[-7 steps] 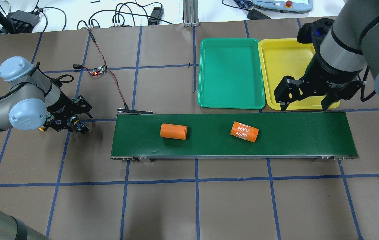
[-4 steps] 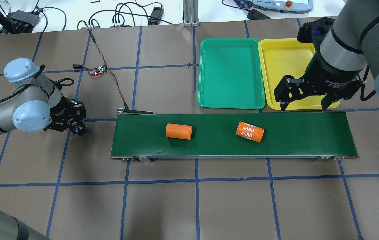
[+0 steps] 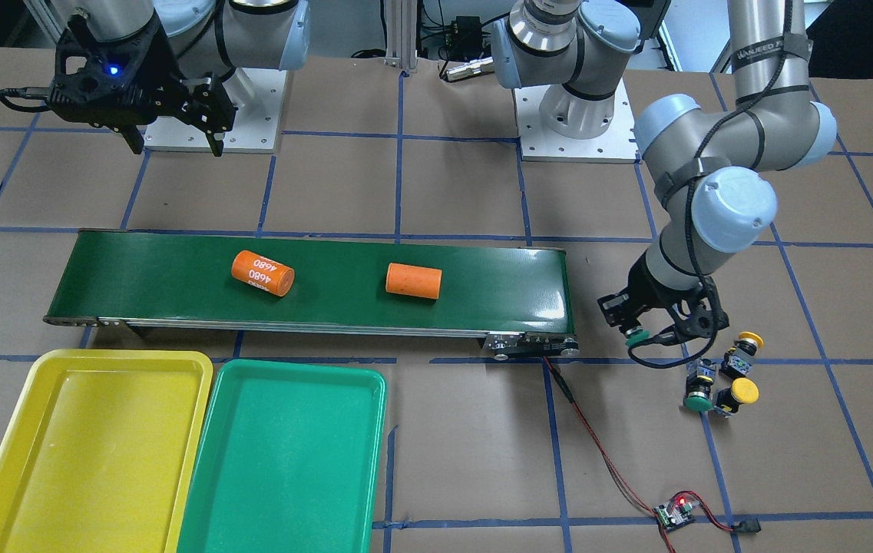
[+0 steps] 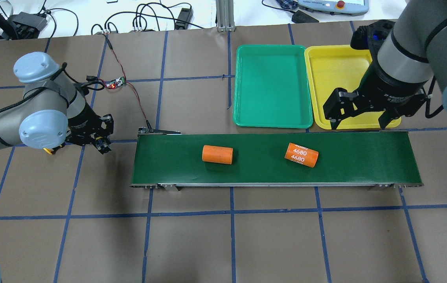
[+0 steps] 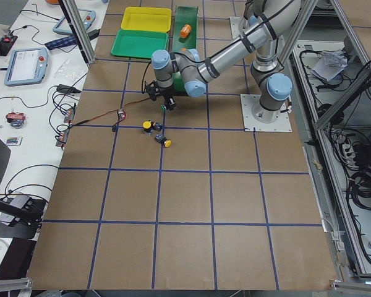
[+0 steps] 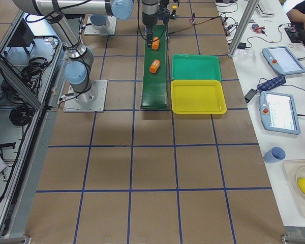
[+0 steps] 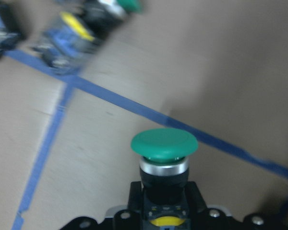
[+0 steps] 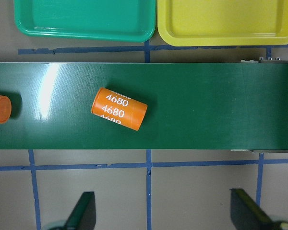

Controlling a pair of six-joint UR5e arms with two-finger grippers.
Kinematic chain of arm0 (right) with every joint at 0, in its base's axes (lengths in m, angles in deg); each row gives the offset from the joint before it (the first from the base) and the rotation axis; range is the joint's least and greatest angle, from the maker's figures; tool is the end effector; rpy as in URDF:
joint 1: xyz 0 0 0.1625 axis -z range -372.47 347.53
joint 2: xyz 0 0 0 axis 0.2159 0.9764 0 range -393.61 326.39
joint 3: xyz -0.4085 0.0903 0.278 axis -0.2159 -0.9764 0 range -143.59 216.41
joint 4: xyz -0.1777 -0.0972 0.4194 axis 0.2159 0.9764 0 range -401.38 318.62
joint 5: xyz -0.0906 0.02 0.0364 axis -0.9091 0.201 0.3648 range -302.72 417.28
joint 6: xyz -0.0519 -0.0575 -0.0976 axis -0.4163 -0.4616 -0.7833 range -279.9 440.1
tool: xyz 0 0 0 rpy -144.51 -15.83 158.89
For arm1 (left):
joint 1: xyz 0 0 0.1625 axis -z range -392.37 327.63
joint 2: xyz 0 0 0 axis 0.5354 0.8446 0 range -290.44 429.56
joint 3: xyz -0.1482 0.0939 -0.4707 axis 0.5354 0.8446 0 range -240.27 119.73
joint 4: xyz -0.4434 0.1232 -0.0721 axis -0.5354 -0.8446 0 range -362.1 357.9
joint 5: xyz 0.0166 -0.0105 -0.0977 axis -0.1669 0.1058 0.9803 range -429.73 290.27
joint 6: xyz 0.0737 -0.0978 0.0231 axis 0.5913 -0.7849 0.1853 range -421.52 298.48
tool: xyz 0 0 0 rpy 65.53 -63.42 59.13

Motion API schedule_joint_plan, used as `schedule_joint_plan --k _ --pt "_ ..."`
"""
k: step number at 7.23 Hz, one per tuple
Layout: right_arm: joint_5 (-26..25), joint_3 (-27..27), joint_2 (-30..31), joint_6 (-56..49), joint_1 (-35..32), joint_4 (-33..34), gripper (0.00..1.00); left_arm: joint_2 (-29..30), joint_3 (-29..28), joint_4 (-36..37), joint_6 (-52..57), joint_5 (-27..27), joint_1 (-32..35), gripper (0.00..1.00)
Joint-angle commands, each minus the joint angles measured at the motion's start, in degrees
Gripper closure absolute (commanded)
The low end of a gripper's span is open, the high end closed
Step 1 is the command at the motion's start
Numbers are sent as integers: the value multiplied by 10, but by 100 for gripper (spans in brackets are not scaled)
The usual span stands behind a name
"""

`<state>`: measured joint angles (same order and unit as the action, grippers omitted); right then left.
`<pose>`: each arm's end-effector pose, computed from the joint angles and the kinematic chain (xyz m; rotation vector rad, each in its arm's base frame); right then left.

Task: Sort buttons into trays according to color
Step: 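Grasp the green-capped button and carry it onto the belt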

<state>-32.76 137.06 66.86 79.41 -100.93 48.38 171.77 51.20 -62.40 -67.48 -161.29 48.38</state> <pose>0.1210 -0.4572 0.5297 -0.0232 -3.1410 -0.0118 -0.0369 -0.5820 0.2748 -0.4107 3.0874 0.1093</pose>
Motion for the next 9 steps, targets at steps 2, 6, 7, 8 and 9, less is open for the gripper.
schedule_joint_plan --k 2,6,7,8,9 --pt "1 0 0 0 0 0 0 -40 12 -53 61 15 92 100" --pt "2 1 0 1 0 0 0 -18 0 -44 59 17 122 1" --pt "0 1 -1 0 0 -1 0 -19 -18 -55 56 11 121 0" --pt "5 1 -1 1 0 0 0 -28 -48 -99 56 16 110 0" --pt "3 2 -2 1 4 -1 0 -31 -96 -150 66 16 64 0"
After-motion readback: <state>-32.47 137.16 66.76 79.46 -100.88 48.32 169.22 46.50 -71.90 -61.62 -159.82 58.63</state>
